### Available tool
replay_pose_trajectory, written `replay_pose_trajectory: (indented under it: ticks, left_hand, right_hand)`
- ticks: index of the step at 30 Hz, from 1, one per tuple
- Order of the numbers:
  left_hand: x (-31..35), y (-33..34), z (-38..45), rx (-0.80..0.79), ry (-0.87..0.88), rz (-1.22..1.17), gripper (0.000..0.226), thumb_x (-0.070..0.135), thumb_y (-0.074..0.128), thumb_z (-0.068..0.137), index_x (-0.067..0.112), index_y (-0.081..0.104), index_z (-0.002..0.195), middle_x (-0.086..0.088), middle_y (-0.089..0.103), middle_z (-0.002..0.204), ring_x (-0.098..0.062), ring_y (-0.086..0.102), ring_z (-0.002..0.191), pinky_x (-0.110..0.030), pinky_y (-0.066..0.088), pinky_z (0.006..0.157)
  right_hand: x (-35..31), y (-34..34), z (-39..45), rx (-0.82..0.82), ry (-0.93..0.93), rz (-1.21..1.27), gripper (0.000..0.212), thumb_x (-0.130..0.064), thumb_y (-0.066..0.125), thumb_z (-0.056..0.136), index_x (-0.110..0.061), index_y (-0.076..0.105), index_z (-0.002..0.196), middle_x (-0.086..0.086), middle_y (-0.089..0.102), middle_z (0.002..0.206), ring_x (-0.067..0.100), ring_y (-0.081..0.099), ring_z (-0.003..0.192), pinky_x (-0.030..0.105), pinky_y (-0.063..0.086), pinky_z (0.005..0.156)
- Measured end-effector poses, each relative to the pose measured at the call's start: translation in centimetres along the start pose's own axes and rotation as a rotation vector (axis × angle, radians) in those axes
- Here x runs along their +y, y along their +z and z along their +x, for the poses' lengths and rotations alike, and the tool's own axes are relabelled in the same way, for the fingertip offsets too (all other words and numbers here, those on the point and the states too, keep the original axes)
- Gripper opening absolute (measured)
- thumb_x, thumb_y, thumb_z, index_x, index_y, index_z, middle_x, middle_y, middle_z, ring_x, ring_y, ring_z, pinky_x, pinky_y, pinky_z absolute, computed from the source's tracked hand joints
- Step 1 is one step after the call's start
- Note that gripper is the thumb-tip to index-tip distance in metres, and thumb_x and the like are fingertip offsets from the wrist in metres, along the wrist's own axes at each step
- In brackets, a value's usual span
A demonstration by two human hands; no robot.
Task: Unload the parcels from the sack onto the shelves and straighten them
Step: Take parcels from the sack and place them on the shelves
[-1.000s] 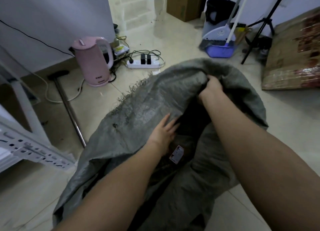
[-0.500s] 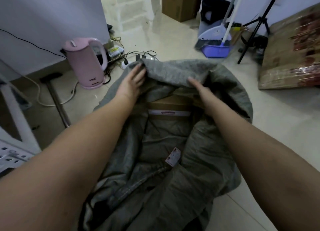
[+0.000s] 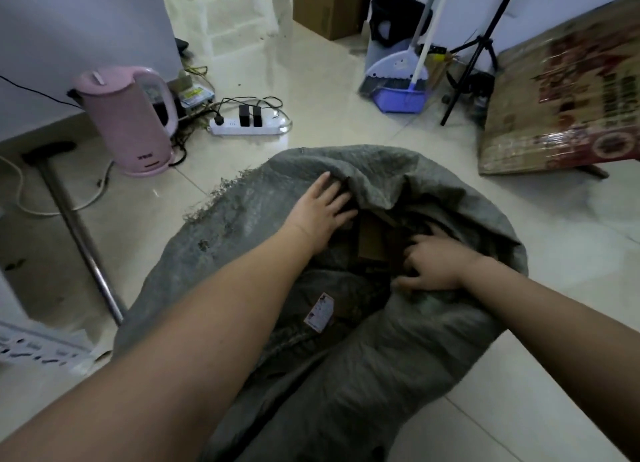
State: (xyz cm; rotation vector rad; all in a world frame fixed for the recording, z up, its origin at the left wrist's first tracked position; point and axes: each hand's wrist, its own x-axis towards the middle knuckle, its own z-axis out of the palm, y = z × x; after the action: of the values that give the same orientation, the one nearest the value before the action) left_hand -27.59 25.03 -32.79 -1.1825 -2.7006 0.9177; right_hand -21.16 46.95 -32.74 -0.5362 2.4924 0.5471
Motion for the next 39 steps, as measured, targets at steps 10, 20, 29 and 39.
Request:
replay_pose_trajectory:
  ticks: [10, 20, 29, 39]
  left_hand:
    - [6.3, -3.0, 2.9, 0.022, -0.083, -0.223, 0.067, 0.051, 0.038, 0.095, 0.024, 0.014, 0.152, -0.013, 0.019, 0.153, -0.034, 0.02, 0.138, -0.047, 0.017, 0.111]
    - [15.8, -1.9, 4.5, -0.66, -0.241, -1.658, 0.083, 0.051, 0.052, 0.091, 0.006, 0.016, 0.152, -0.018, 0.024, 0.154, -0.034, 0.03, 0.139, -0.039, 0.029, 0.113]
    - [19.3, 0.5, 3.8, -0.602, -0.554, -2.369, 0.062, 0.042, 0.048, 0.095, 0.003, 0.039, 0.142, -0.019, 0.051, 0.137, -0.028, 0.054, 0.119, -0.033, 0.045, 0.098]
    - [15.5, 3.0, -0.2, -0.718, -0.469, -2.598, 0.04, 0.058, 0.056, 0.084, 0.026, 0.074, 0.1, 0.001, 0.073, 0.104, -0.014, 0.067, 0.096, -0.026, 0.05, 0.087]
  right_hand:
    - [1.9, 3.6, -4.0, -0.287, 0.427, -0.226, 0.055, -0.042, 0.028, 0.101, -0.014, 0.039, 0.146, 0.008, 0.036, 0.152, 0.028, 0.024, 0.144, 0.045, 0.005, 0.118]
    - [0.1, 7.7, -1.2, -0.258, 0.719, 0.335, 0.07, -0.036, 0.036, 0.097, -0.011, 0.003, 0.154, 0.011, 0.0, 0.162, 0.033, -0.005, 0.148, 0.058, -0.01, 0.113]
    - [-0.6, 8.3, -1.5, 0.126, 0.727, 0.644, 0.036, -0.02, 0.043, 0.094, -0.005, 0.057, 0.124, 0.018, 0.052, 0.135, 0.033, 0.04, 0.129, 0.047, 0.019, 0.114]
    - [-4.5, 1.9, 0.9, 0.162, 0.514, 1.177, 0.027, -0.004, 0.046, 0.091, -0.005, 0.059, 0.067, 0.017, 0.059, 0.079, 0.02, 0.052, 0.07, 0.013, 0.037, 0.051]
